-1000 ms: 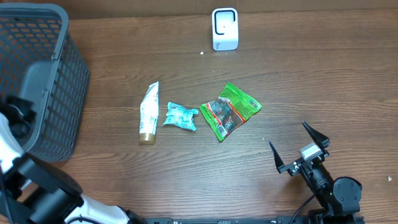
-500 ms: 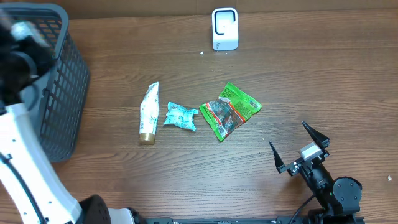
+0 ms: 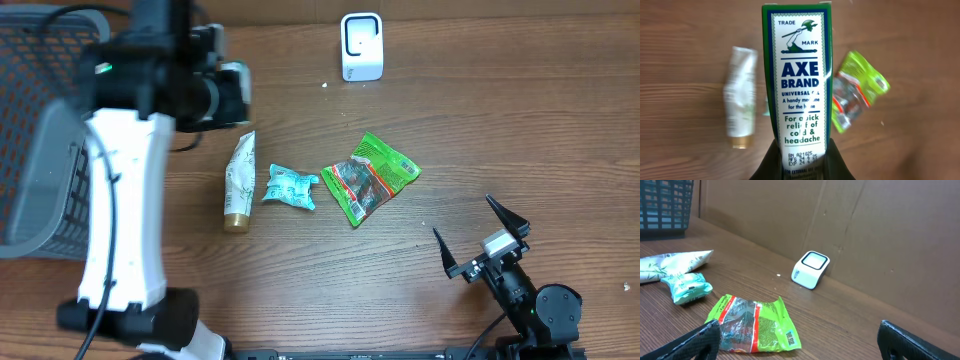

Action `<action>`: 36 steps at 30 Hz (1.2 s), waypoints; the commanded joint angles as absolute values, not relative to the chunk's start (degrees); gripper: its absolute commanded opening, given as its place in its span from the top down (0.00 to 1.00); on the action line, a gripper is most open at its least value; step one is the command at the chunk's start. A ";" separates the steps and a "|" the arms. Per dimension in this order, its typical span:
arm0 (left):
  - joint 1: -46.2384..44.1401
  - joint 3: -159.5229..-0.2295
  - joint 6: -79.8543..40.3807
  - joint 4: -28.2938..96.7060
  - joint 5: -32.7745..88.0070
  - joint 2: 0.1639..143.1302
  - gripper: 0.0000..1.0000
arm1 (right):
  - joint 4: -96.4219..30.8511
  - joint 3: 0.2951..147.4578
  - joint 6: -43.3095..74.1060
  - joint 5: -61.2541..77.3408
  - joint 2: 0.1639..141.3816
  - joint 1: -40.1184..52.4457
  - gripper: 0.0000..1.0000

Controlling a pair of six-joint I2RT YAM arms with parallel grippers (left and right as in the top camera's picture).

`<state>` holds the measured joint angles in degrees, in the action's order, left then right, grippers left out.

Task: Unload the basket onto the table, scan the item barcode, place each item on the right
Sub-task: 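Carry the green AXE box to the table beside the snack bag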

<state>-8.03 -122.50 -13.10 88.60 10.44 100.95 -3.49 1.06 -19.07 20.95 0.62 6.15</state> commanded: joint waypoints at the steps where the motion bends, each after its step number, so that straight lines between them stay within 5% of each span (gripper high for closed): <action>1: -14.55 -121.99 -17.37 88.62 12.27 106.59 0.96 | -3.16 0.45 -18.37 20.60 0.16 6.52 0.00; 24: -25.36 -121.99 -26.15 85.62 11.62 136.59 0.93 | -3.16 0.45 -18.37 20.60 0.16 6.52 0.00; 28: -25.43 -121.97 -25.91 86.74 11.57 137.49 0.82 | -3.16 0.45 -18.37 20.60 0.16 6.52 0.00; 33: -25.43 -121.99 -24.08 88.09 11.62 137.47 0.52 | -3.16 0.45 -18.37 20.60 0.16 6.52 0.00; 36: -25.43 -121.99 -22.81 89.03 11.64 137.47 0.46 | -3.16 0.45 -18.37 20.60 0.16 6.52 0.00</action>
